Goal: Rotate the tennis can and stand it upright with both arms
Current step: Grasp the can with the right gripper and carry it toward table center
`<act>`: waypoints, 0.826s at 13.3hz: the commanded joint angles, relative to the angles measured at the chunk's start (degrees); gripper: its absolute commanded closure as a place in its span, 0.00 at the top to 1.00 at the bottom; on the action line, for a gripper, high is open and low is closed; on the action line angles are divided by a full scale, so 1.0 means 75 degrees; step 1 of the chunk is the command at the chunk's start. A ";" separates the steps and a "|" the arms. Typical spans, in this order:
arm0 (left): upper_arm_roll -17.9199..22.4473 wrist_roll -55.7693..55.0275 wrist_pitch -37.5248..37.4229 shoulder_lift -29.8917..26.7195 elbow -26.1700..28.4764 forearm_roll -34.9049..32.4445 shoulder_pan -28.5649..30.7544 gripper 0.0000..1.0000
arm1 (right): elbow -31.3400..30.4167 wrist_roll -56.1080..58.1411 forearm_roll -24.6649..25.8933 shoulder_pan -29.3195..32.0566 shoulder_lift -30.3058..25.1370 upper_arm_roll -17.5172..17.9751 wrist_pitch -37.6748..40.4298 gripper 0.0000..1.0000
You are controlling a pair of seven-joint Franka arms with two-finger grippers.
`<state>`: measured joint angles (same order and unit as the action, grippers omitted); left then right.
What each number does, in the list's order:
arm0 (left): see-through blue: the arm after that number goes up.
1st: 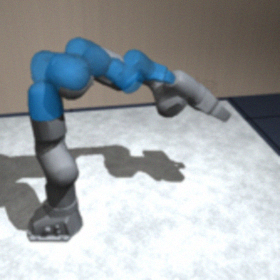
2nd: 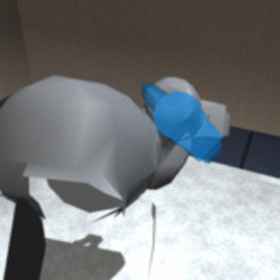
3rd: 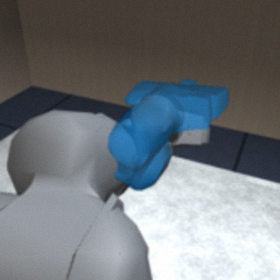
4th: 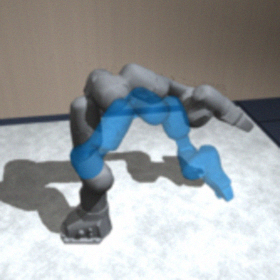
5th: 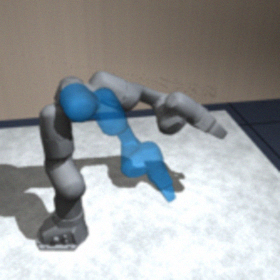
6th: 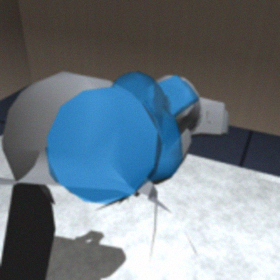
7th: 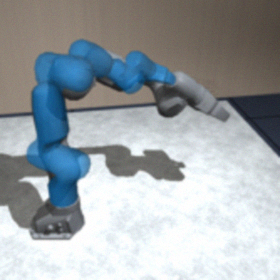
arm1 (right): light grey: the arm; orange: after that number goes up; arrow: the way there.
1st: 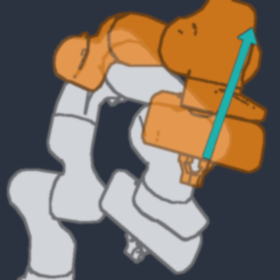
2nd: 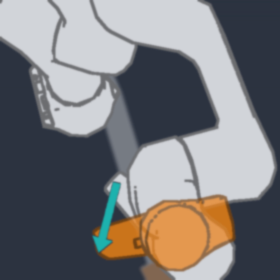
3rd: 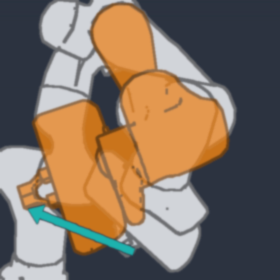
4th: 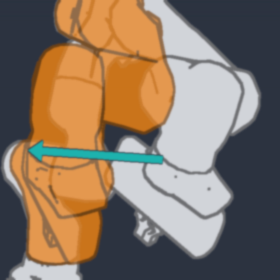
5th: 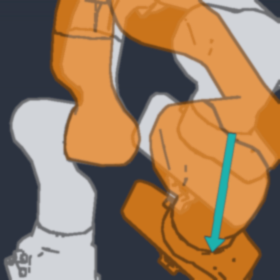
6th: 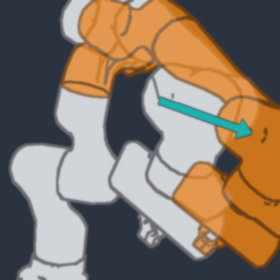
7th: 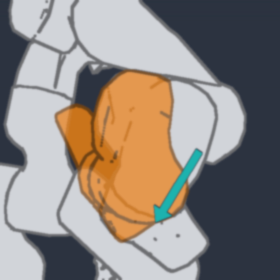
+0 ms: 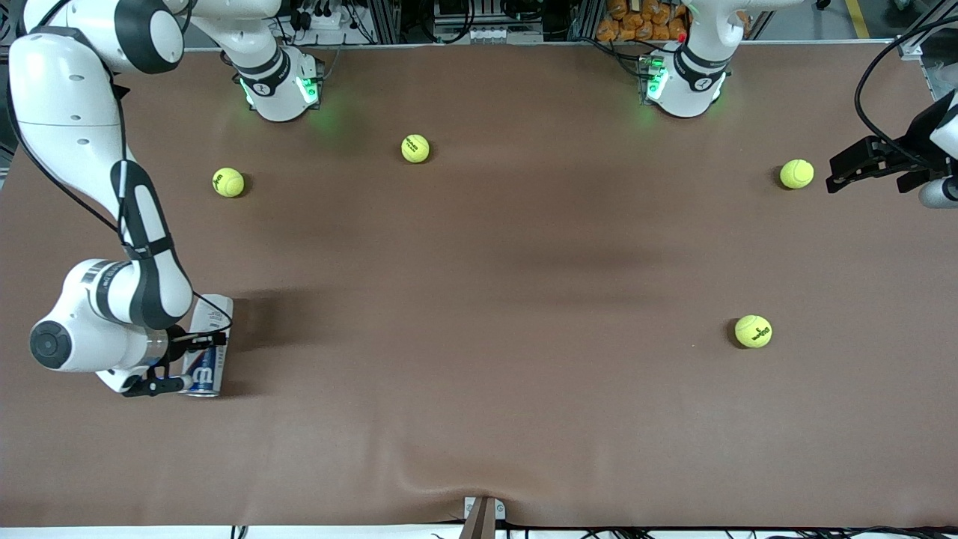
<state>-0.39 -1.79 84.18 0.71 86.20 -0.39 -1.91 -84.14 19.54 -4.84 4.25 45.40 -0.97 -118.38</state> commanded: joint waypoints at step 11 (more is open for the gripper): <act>-0.0019 0.0051 0.0015 -0.0001 -0.0020 0.0122 0.0020 1.00 | 0.0261 0.4308 0.0933 -0.5204 -0.0535 0.0340 -0.0796 0.71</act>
<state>-0.57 -1.79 84.18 0.72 86.31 -0.36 -2.06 -81.26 50.21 -2.19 -29.73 42.38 2.38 -122.13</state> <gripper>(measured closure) 0.000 0.286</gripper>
